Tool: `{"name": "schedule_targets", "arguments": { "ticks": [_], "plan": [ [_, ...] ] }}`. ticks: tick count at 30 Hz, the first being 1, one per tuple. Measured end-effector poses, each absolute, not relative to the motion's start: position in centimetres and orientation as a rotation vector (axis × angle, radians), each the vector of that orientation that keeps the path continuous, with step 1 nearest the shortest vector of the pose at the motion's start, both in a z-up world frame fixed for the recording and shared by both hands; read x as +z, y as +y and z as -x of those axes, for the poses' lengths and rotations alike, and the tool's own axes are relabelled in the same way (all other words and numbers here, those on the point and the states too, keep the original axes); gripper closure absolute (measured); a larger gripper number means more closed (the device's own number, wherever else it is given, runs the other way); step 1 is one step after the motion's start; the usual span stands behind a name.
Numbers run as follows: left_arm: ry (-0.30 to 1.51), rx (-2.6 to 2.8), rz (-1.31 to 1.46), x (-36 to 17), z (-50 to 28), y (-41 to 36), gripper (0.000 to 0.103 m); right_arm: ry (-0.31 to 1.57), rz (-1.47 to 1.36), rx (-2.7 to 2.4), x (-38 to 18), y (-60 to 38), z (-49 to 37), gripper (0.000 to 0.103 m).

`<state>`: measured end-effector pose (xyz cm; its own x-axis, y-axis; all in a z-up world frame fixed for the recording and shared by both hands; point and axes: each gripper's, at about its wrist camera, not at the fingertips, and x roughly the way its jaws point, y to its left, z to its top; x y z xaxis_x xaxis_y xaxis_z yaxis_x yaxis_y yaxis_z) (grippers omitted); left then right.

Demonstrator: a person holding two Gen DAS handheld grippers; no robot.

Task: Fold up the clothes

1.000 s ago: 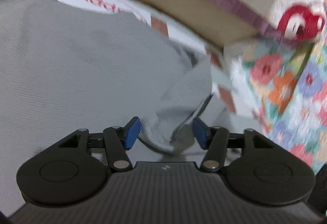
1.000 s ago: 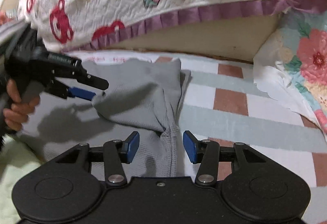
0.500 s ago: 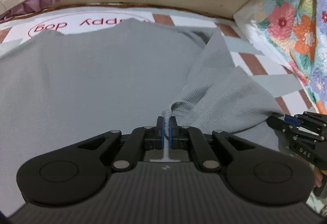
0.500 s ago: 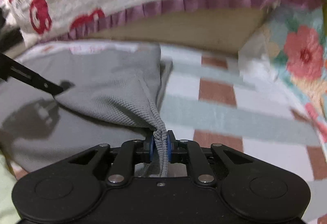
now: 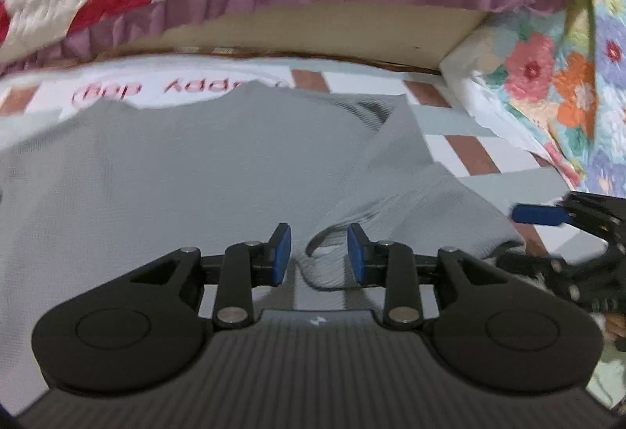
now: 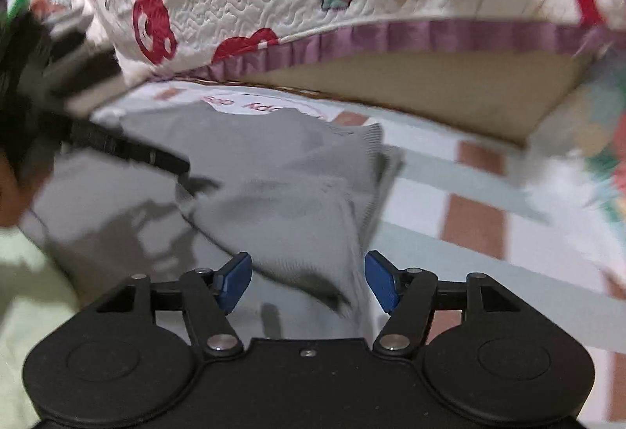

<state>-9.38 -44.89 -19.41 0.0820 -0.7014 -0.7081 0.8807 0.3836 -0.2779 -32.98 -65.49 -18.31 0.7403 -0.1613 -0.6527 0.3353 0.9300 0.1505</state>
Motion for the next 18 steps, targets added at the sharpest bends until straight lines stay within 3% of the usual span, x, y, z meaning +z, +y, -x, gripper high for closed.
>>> {"name": "schedule_targets", "arguments": {
  "ticks": [3,5,6,13,18],
  "plan": [
    [0.946,-1.177,-0.194,-20.1,8.6,-44.1,0.072,0.688,-0.396,-0.235,-19.3,-68.4,30.6,0.038],
    [0.957,-1.165,-0.192,-20.4,8.4,-43.5,0.072,0.682,-0.443,-0.218,-20.0,-69.1,29.7,0.082],
    [0.956,-1.164,-0.198,-20.4,8.3,-43.2,0.072,0.674,-0.420,-0.210,-20.0,-68.7,29.5,0.097],
    [0.981,-1.155,-0.125,-20.7,6.6,-41.7,0.070,0.554,-0.071,-0.129,-17.6,-61.7,32.2,0.097],
    [1.008,-1.152,-0.081,-21.2,6.6,-42.0,0.068,0.654,0.096,-0.015,-18.5,-57.8,34.3,0.092]
  ]
}}
